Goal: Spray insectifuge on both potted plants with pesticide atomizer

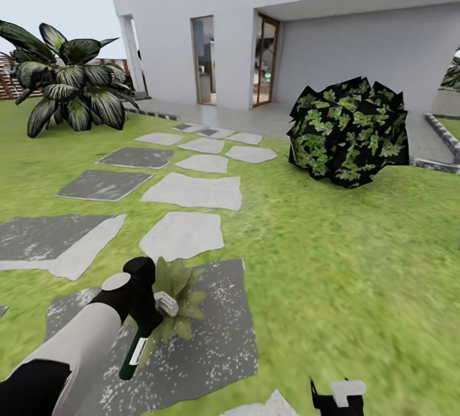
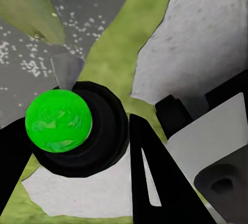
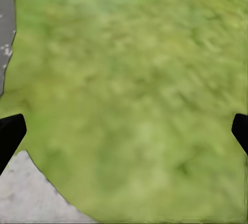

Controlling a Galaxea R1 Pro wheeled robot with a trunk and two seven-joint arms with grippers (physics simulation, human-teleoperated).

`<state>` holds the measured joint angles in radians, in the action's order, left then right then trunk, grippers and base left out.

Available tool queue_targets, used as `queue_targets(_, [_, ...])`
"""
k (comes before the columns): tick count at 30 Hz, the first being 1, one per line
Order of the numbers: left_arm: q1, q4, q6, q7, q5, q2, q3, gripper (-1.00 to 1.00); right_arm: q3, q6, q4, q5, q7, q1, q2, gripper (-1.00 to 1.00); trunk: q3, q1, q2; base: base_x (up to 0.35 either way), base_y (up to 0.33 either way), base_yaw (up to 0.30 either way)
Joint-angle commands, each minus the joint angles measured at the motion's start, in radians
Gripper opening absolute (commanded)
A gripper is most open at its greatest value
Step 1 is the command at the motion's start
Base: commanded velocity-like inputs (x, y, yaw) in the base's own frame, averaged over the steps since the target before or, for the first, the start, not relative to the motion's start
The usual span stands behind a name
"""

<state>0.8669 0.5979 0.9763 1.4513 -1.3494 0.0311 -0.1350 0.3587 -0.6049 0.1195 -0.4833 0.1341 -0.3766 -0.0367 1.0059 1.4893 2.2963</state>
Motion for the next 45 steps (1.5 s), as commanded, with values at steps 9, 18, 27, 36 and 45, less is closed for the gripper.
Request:
queue_targets(9, [-0.003, -0.001, 0.011, -0.048, -0.006, 0.004, 0.0, -1.0, 0.003, -0.003, -0.001, -0.017, 0.005, -0.001, -0.002, 1.0, 0.001, -0.001, 0.0, -0.05, -0.042, 0.013])
queue_targets(18, [0.001, 0.015, 0.017, -0.061, 0.003, -0.006, 0.011, -1.0, 0.003, -0.003, -0.001, -0.015, 0.006, -0.001, -0.002, 1.0, 0.001, -0.001, 0.0, 0.0, 0.0, 0.0])
queue_targets(27, [0.007, 0.016, 0.018, -0.061, 0.006, 0.029, 0.021, -1.0, 0.003, -0.003, -0.001, -0.015, 0.006, -0.001, -0.002, 1.0, 0.001, -0.001, 0.0, 0.0, 0.0, 0.0])
queue_targets(36, [0.002, 0.017, 0.018, -0.061, 0.007, 0.03, 0.047, -1.0, 0.003, -0.003, -0.001, -0.016, 0.006, -0.001, -0.002, 1.0, 0.001, -0.001, 0.0, 0.0, 0.017, 0.0])
queue_targets(45, [0.0, 0.015, 0.017, -0.085, 0.002, 0.039, 0.042, -1.0, 0.003, -0.003, -0.001, -0.016, 0.006, -0.001, -0.002, 1.0, 0.001, -0.001, 0.0, 0.0, 0.221, 0.0])
